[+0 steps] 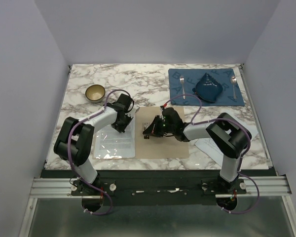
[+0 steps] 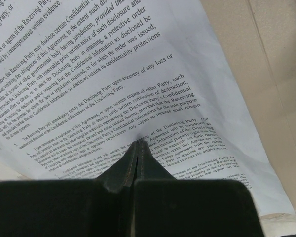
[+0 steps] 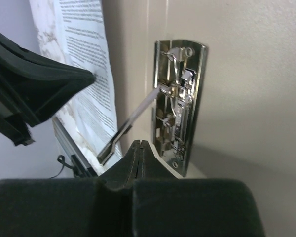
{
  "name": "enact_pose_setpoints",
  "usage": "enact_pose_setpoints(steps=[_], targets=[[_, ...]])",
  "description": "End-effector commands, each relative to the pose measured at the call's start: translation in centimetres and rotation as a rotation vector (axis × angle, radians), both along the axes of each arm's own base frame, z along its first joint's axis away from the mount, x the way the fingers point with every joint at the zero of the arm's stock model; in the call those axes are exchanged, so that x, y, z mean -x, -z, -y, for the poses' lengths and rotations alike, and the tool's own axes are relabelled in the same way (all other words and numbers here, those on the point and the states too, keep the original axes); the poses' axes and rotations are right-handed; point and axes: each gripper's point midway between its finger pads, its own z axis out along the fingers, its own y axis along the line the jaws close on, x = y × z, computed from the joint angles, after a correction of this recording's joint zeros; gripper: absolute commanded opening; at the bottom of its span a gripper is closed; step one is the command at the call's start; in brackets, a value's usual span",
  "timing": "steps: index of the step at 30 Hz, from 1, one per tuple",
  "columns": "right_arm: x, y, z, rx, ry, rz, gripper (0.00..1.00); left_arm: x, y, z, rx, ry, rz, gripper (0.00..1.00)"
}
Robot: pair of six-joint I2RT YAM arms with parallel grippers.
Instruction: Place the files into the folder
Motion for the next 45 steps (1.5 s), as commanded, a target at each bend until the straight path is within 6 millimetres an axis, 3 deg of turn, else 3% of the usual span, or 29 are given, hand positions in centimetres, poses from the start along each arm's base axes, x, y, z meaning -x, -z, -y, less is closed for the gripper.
enact_pose_setpoints(steps=[1, 22, 27, 31, 32, 34, 35, 37, 38, 40, 41, 43, 44, 45], targets=[[-1.6, -1.1, -1.1, -0.057, 0.04, 0.035, 0.0, 0.3, 0.9, -0.8, -0.038, 0.021, -0.003, 0.0], [-6.5, -0.4, 0.7, 0.008, 0.148, 0.035, 0.0, 1.1, 1.2, -1.6, -0.066, 0.072, -0.005, 0.0], [-7.3, -0.9, 0.9, 0.024, 0.143, 0.048, 0.0, 1.0, 0.9, -1.6, -0.066, 0.077, 0.001, 0.0], [-7.5, -1.8, 2.1, 0.097, 0.148, 0.068, 0.02, 0.7, 0.2, -1.4, -0.057, 0.078, 0.012, 0.0], [-7.4, -2.1, 3.4, 0.162, 0.168, 0.078, 0.17, 0.7, 0.1, -1.3, -0.054, 0.079, 0.011, 0.0], [-7.6, -3.3, 4.8, 0.233, 0.193, 0.099, 0.37, 0.5, -0.3, -1.2, -0.046, 0.08, 0.021, 0.0], [-6.6, -2.1, 7.4, 0.37, 0.224, 0.051, 0.51, 0.5, -0.4, -1.2, -0.045, 0.078, 0.024, 0.0], [-6.7, -4.1, 10.2, 0.494, 0.275, 0.092, 0.59, 0.5, -0.6, -1.2, -0.04, 0.078, 0.027, 0.0], [-6.0, -3.8, 13.3, 0.626, 0.326, 0.077, 0.67, 0.4, -0.8, -1.1, -0.036, 0.078, 0.034, 0.0], [-5.3, -5.2, 16.5, 0.725, 0.407, 0.07, 0.8, 0.5, -0.7, -1.3, -0.036, 0.075, 0.034, 0.0], [-4.3, -5.1, 19.6, 0.838, 0.449, 0.024, 0.82, 0.4, -0.7, -1.3, -0.033, 0.074, 0.037, 0.0], [-3.0, -4.5, 22.4, 0.909, 0.515, -0.068, 0.82, 0.6, -0.7, -1.4, -0.032, 0.073, 0.035, 0.0], [-1.5, -3.8, 24.9, 0.987, 0.535, -0.16, 0.75, 0.6, -0.7, -1.4, -0.029, 0.072, 0.038, 0.0], [-0.7, -3.2, 26.0, 1.016, 0.573, -0.222, 0.7, 0.7, -0.7, -1.4, -0.03, 0.072, 0.036, 0.0]])
